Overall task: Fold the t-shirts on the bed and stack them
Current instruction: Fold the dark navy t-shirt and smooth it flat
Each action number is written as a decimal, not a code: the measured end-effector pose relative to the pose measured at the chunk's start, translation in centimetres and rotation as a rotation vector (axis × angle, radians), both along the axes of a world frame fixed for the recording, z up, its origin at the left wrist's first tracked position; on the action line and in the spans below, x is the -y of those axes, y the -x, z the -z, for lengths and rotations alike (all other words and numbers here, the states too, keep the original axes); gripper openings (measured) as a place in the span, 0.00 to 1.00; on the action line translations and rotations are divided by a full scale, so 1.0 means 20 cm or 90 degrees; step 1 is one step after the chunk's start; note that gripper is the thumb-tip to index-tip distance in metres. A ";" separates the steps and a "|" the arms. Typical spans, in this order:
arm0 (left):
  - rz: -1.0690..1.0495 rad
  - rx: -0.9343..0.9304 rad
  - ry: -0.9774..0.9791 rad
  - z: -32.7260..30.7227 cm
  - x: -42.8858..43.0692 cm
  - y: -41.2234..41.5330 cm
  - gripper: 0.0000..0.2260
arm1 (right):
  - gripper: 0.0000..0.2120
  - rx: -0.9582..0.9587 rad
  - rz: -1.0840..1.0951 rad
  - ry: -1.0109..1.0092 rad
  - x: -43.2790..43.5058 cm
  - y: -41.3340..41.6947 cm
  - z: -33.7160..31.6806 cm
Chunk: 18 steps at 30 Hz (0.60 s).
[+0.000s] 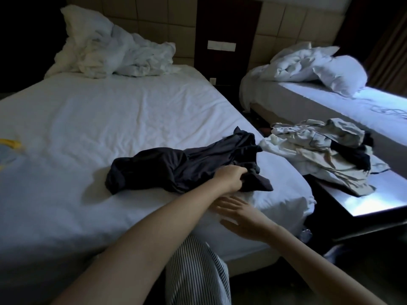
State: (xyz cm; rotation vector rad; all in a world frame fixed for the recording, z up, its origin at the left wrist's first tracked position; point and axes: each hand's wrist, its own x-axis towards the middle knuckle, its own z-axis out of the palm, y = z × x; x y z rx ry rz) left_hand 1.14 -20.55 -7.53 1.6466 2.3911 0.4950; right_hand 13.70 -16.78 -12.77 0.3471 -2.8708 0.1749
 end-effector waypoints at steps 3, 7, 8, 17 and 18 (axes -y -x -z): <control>0.044 0.118 -0.026 0.00 0.10 0.10 0.07 | 0.14 -0.155 0.085 0.096 -0.09 -0.07 -0.05; 0.143 0.029 0.048 -0.04 0.39 0.27 0.23 | 0.17 -0.294 0.242 0.140 -0.20 -0.03 -0.07; 0.163 -0.003 0.074 -0.06 0.46 0.30 0.25 | 0.21 -0.277 0.293 0.145 -0.21 -0.01 -0.08; 0.060 -0.286 0.426 -0.31 0.80 0.39 0.10 | 0.15 0.064 0.369 0.093 -0.25 0.29 -0.11; 0.018 -0.255 0.445 -0.31 0.78 0.35 0.15 | 0.13 0.022 0.362 0.113 -0.25 0.30 -0.11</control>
